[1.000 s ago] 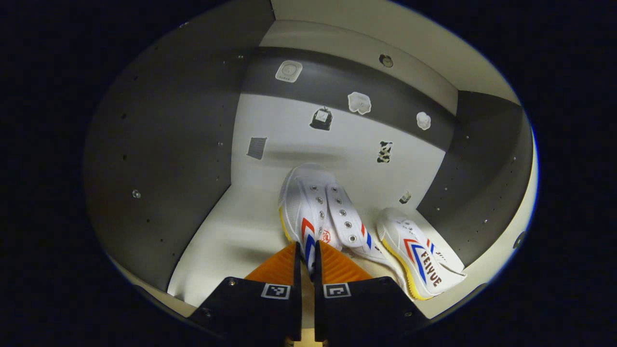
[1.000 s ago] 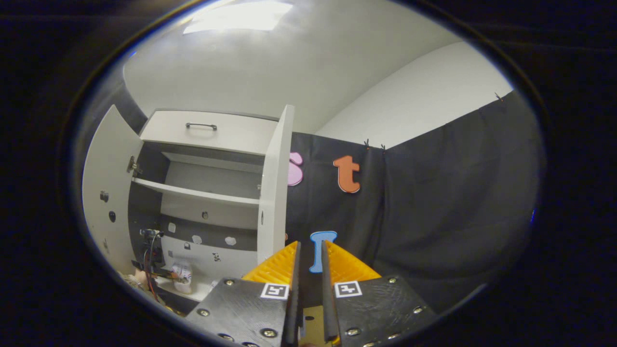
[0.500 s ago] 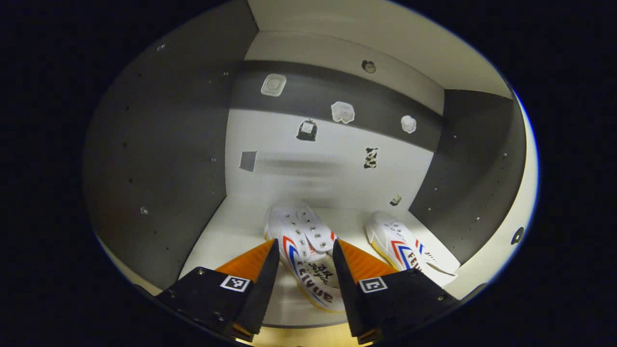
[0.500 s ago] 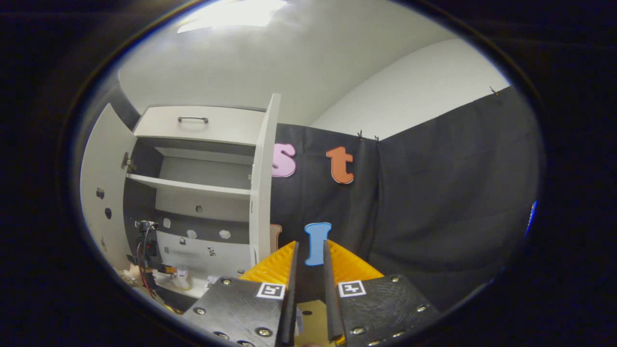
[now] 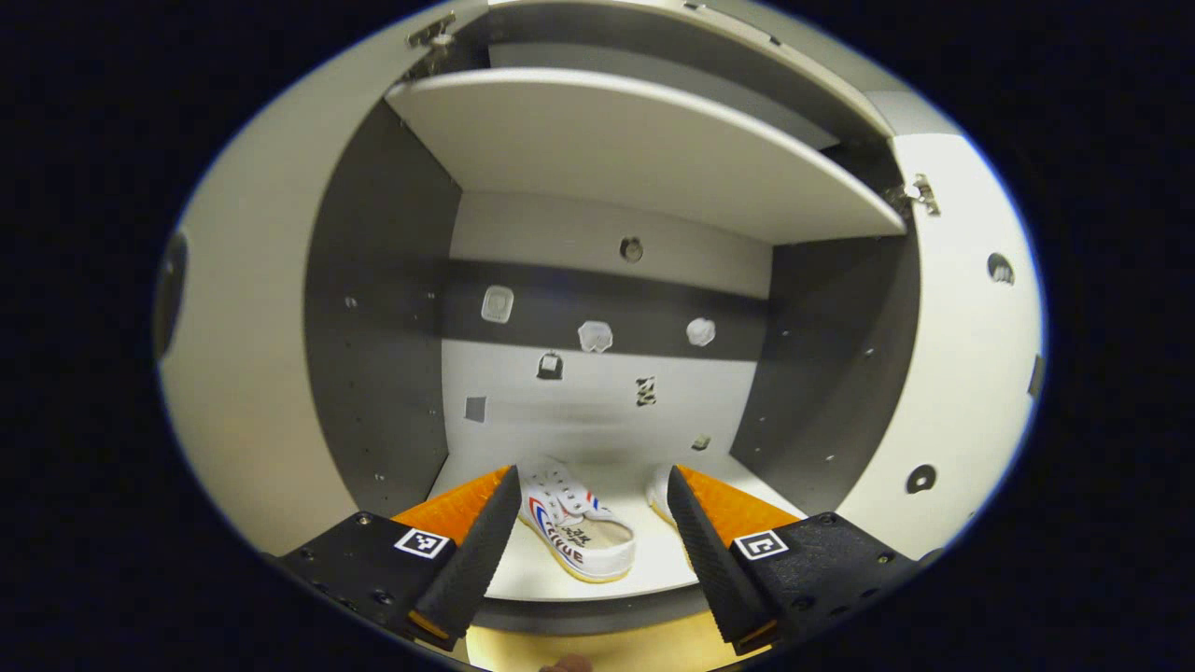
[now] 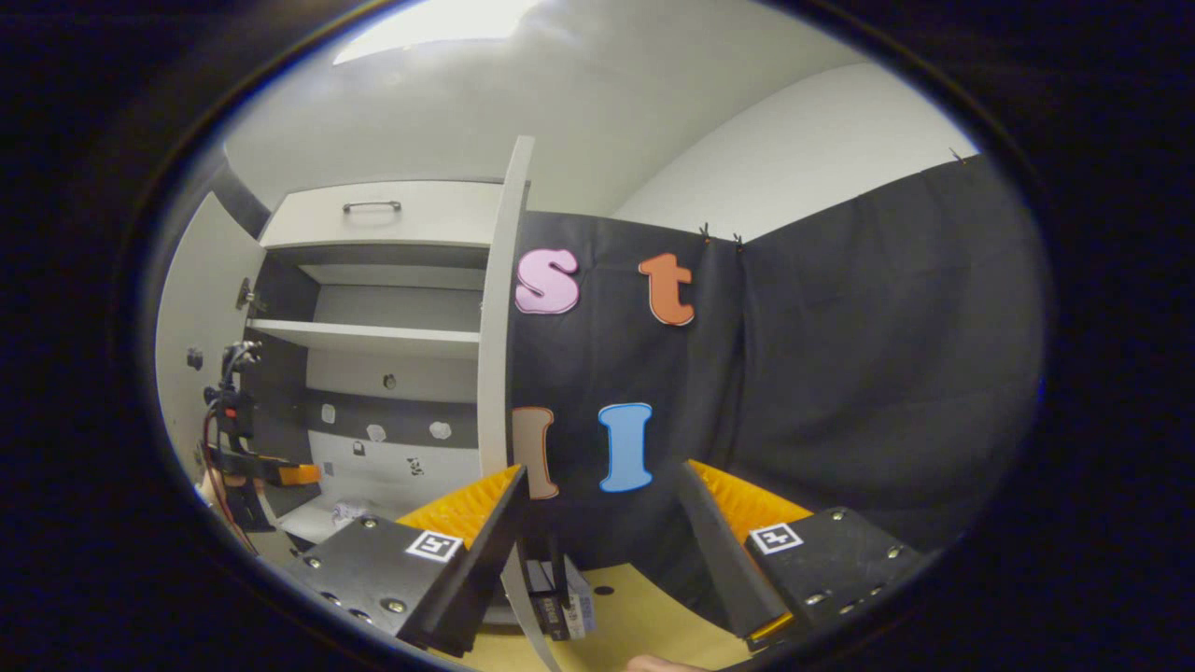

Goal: Grab one shoe with the right hand and put it into the shoe cabinet, grab the other shoe with the left hand and put it into the shoe cabinet; then close the right door with the right hand and the left door with the left hand.

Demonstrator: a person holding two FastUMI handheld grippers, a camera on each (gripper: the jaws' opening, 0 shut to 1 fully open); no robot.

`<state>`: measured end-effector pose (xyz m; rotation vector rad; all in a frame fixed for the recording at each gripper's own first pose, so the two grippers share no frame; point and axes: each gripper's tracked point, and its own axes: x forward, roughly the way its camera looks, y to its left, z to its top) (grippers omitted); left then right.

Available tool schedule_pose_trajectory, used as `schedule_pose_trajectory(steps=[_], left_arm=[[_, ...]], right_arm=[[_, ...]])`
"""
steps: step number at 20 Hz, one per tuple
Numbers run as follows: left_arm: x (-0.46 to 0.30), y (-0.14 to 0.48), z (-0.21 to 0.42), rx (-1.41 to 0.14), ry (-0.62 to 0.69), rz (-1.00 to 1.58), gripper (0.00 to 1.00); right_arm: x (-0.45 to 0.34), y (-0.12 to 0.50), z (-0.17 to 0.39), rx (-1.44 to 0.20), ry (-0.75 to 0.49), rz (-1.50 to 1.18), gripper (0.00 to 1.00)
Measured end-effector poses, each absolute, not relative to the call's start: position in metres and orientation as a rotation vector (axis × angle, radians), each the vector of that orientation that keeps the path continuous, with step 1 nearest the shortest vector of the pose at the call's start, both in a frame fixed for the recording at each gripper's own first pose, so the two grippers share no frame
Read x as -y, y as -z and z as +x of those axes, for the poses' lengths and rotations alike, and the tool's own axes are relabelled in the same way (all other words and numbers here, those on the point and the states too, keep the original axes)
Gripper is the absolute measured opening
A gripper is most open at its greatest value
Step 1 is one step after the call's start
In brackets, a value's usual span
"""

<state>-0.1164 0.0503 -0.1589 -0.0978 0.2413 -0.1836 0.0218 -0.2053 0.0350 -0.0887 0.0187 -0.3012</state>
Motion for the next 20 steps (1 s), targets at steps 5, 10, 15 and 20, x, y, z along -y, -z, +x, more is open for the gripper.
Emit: schedule_pose_trajectory(steps=[5,10,15,20], left_arm=[[-0.050,0.106,-0.173,-0.194,0.224,-0.083,0.95],[-0.069,0.083,-0.224,-0.187,0.184,-0.010,0.95],[-0.080,0.067,-0.269,-0.162,0.160,-0.021,0.95],[-0.098,0.041,-0.303,-0.105,0.116,-0.041,0.95]], right_arm=[[0.198,-0.014,0.030,-0.081,0.238,-0.055,0.96],[0.189,-0.012,0.037,-0.093,0.171,-0.062,0.94],[0.152,-0.004,0.043,-0.123,0.026,0.002,0.94],[0.104,0.001,0.053,-0.136,-0.094,0.026,0.85]])
